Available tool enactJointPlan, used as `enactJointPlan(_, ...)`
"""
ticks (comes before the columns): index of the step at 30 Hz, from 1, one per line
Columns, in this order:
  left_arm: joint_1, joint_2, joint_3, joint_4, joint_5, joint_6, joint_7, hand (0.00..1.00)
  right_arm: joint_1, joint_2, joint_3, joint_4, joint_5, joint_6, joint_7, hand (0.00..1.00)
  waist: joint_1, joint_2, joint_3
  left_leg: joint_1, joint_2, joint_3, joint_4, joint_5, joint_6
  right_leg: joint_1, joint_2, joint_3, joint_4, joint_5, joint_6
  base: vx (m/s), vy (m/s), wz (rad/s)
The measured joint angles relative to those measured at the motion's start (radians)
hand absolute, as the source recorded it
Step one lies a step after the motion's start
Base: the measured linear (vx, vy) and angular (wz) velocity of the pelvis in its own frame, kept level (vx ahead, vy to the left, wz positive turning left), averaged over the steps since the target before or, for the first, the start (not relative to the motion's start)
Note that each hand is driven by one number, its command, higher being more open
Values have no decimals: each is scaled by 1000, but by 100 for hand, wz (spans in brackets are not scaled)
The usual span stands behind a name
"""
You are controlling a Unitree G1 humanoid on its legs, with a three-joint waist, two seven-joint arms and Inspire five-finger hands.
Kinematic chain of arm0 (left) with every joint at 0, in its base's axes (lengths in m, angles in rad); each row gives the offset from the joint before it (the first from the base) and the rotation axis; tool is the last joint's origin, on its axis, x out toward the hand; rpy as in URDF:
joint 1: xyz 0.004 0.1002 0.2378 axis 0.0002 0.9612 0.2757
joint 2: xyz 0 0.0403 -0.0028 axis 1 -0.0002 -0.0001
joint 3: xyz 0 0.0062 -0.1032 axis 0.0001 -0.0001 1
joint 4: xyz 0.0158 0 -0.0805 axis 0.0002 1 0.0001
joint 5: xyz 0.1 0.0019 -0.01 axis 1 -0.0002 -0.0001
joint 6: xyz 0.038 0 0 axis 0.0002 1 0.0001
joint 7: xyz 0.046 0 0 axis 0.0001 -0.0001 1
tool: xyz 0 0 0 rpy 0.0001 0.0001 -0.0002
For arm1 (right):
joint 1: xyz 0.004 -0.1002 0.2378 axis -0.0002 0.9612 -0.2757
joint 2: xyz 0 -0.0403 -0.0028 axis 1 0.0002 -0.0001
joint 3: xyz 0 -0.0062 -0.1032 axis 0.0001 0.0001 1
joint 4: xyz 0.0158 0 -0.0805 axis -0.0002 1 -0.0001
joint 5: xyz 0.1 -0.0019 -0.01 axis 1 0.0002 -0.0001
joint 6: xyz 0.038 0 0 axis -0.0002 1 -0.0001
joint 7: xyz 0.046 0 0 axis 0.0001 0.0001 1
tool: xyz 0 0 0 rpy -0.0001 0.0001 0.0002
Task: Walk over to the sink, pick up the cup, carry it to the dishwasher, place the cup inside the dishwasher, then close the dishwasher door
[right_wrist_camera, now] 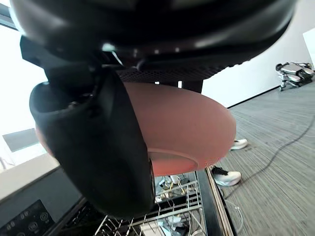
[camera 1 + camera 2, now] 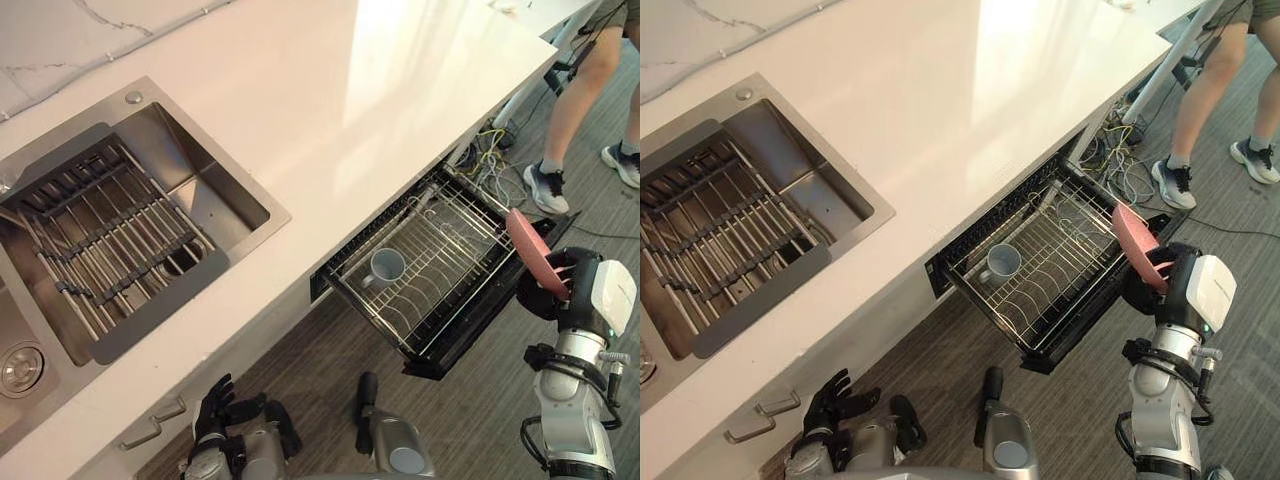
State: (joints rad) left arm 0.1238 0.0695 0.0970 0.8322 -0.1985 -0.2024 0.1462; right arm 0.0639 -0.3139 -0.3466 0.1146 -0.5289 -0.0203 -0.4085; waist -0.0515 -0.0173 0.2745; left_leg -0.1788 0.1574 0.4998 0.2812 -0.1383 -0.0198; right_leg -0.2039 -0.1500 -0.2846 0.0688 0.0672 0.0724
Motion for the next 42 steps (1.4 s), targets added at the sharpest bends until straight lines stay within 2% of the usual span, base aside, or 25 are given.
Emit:
enactJointPlan(3, -13, 0, -7, 0, -9, -2, 0, 90, -80, -8, 11, 49, 38, 0, 4, 30, 11, 16, 41, -25, -16, -27, 9, 5, 10, -13, -14, -5, -1, 16, 3, -116, 32, 11)
enactJointPlan(9, -53, 11, -7, -14, -37, -6, 3, 90, -250, -83, 87, 131, 75, -9, 16, 30, 37, 17, 130, -92, -46, -83, 34, 8, 36, -46, -25, -6, -40, 70, 0, -132, 25, 3)
enactJointPlan(13, -69, 11, -9, -14, -37, -19, 3, 90, -338, -120, 121, 236, 105, -15, 16, 30, 38, 21, 150, -129, -58, -111, 42, 15, 46, -63, -35, -24, -39, 78, 3, -36, 29, 18)
enactJointPlan(16, -83, 13, -24, -14, -38, -21, 4, 90, -426, -135, 143, 380, 132, -15, 18, 30, 47, 31, 161, -145, -67, -138, 53, 16, 48, -65, -42, -34, -39, 79, 4, -3, 30, 13)
enactJointPlan(17, -91, 14, -39, -14, -38, -25, 6, 90, -457, -141, 148, 427, 142, -10, 18, 90, 60, 37, 166, -154, -70, -144, 55, 17, 49, -73, -45, -35, -35, 79, 4, -12, 23, 6)
enactJointPlan(24, -117, 22, -45, -14, -40, -33, 21, 90, -579, -163, 177, 551, 145, 13, 19, 90, 69, 40, 190, -200, -72, -163, 77, 17, 53, -112, -49, -41, -16, 80, 4, -25, 7, 4)
enactJointPlan(32, -144, 27, -46, -7, -56, -34, 29, 90, -603, -170, 178, 541, 156, 16, 12, 90, 85, 37, 200, -210, -71, -171, 84, 16, 54, -129, -45, -24, -12, 84, -1, -17, 1, -5)
enactJointPlan(37, -146, 25, -46, -7, -56, -32, 29, 90, -518, -128, 177, 375, 195, 9, 14, 90, 85, 31, 204, -199, -72, -171, 77, 16, 53, -126, -42, -16, -12, 84, -1, 4, 1, -4)
enactJointPlan(42, -145, 24, -42, -11, -56, -21, 23, 90, -351, -48, 173, 115, 216, -29, 22, 90, 84, 7, 213, -148, -75, -150, 52, 17, 53, -99, -42, 8, -12, 83, 0, 3, 11, -10)
